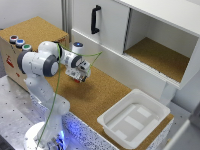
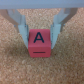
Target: Grasp the pink block, then rotate it left
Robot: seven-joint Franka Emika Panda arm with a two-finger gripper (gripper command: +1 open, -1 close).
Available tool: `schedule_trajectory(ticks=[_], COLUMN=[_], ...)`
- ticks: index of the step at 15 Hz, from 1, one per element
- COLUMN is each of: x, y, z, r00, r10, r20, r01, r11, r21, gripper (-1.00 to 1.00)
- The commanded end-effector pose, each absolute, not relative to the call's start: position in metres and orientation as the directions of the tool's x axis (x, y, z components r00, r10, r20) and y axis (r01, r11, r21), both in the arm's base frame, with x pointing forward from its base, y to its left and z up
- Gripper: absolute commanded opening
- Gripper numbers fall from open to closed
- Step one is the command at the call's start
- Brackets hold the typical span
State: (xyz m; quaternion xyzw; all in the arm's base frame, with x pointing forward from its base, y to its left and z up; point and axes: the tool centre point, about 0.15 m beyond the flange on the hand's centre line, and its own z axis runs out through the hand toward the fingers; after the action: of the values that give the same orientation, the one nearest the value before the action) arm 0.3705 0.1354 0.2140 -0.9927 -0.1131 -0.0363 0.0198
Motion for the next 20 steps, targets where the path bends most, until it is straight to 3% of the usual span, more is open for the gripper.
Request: schedule_trajectory(ticks=[1, 5, 8, 13, 20], x=[0.357, 0.359, 0.365, 0.372, 0.381], y=[0.141, 0.152, 0.164, 0.174, 0.17], z=[0.268, 0.282, 0.275, 0.249, 0.218], r00=[0.932, 0.731, 0.487, 0.147, 0.004], r10=[0.36, 0.682, 0.872, 0.986, 1.0], r20=[0.05, -0.025, -0.054, -0.074, -0.016], r01=[0.362, 0.681, 0.873, 0.988, 1.0], r11=[-0.93, -0.731, -0.488, -0.143, -0.004], r21=[-0.063, -0.033, -0.003, 0.057, 0.002], gripper=[-1.0, -1.0, -1.0, -1.0, -1.0])
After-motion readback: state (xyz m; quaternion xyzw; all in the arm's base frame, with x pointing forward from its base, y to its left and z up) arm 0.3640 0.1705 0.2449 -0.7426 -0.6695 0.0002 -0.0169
